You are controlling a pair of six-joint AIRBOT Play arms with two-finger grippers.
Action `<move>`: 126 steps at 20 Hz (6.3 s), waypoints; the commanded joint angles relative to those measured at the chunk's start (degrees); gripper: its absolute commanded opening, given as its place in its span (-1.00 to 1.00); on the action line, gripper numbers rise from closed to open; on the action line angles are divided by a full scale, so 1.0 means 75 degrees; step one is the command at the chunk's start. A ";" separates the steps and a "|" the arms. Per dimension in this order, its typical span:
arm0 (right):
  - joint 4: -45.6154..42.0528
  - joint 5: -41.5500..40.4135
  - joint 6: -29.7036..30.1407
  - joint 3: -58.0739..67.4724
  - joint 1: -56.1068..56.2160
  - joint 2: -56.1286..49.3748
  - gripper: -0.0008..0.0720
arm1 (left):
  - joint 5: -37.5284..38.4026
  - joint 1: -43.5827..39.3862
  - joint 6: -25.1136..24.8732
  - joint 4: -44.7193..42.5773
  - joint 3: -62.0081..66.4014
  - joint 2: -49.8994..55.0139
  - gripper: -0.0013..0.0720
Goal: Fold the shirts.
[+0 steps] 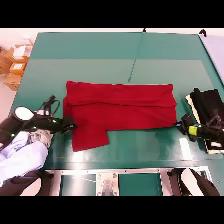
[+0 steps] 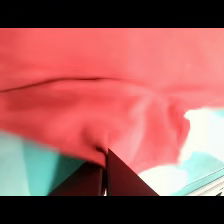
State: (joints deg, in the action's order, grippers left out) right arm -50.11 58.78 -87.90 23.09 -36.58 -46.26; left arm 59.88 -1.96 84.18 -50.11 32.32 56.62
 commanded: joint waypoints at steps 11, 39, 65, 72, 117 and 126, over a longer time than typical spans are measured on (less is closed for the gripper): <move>0.0347 -0.0070 -0.0017 0.3445 0.1154 -0.2145 -0.93 | 0.1475 -0.0003 0.0455 -0.1215 0.5222 0.2189 -0.88; -0.0291 0.3311 0.3016 0.9879 0.1466 -0.9804 0.55 | 0.2087 0.0393 0.0507 -0.0755 0.9926 0.6024 -0.88; 0.1113 0.5747 0.2355 1.2187 0.3156 -0.6213 -0.93 | -0.1696 -0.4328 -0.0490 0.2920 1.0174 0.9160 -0.88; 0.1119 0.5400 0.1667 1.2182 0.4112 -0.6222 -0.93 | 0.1690 -0.2020 0.0064 0.2194 1.1334 0.7886 -0.88; 0.1944 0.1434 0.1512 0.9457 0.5928 -0.8247 -0.93 | 0.4252 0.1157 0.1105 -0.3072 1.0893 0.5794 -0.88; 0.1938 0.2468 -0.0146 1.2115 0.1886 -0.6694 -0.93 | 0.4368 0.1154 0.1107 -0.3069 1.0893 0.5794 -0.88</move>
State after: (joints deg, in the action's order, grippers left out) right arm -35.59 74.61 -84.68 110.04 -12.53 -99.35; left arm 92.42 6.66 92.49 -73.10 114.04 100.09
